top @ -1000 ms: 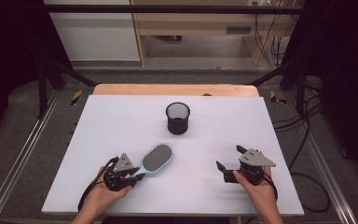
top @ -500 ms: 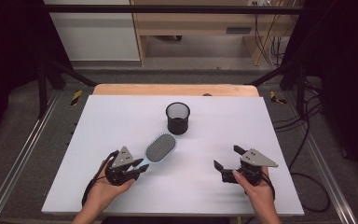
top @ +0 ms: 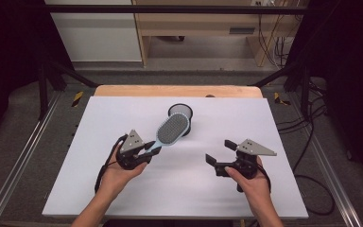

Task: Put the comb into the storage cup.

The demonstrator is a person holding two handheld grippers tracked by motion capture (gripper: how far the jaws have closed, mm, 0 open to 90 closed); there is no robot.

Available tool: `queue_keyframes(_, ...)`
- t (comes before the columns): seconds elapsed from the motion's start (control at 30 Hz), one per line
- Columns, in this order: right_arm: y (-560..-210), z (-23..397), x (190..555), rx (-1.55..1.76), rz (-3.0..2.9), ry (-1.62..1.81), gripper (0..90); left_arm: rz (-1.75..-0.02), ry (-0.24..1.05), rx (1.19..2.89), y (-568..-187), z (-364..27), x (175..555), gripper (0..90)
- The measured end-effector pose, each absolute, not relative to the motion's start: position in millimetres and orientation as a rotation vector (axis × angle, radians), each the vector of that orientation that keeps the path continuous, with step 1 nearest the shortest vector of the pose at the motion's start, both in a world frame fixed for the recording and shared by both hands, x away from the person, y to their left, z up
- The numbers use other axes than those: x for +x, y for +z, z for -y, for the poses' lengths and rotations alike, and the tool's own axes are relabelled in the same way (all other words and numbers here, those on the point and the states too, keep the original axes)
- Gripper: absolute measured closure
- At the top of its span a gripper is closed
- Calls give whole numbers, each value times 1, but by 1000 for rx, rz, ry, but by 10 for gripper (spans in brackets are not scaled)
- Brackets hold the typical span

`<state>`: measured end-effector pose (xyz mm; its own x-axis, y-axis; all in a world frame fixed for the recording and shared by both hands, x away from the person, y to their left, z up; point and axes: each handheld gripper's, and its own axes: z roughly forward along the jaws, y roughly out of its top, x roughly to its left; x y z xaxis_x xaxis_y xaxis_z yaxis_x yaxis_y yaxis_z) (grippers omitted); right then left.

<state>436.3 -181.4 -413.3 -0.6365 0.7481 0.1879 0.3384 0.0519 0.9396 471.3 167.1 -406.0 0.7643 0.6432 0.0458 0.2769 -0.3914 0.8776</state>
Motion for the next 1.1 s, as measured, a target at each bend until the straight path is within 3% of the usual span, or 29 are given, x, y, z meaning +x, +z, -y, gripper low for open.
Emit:
queue_keyframes(0.37, -386, 146, 466, 1086, -1951, 1725, 53, -692, 467, 1929, -409, -163, 481, 695)
queue_keyframes(1.1, -420, 125, 463, 1191, -1972, 1855, 60, -649, 467, 1925, -424, -146, 462, 695)
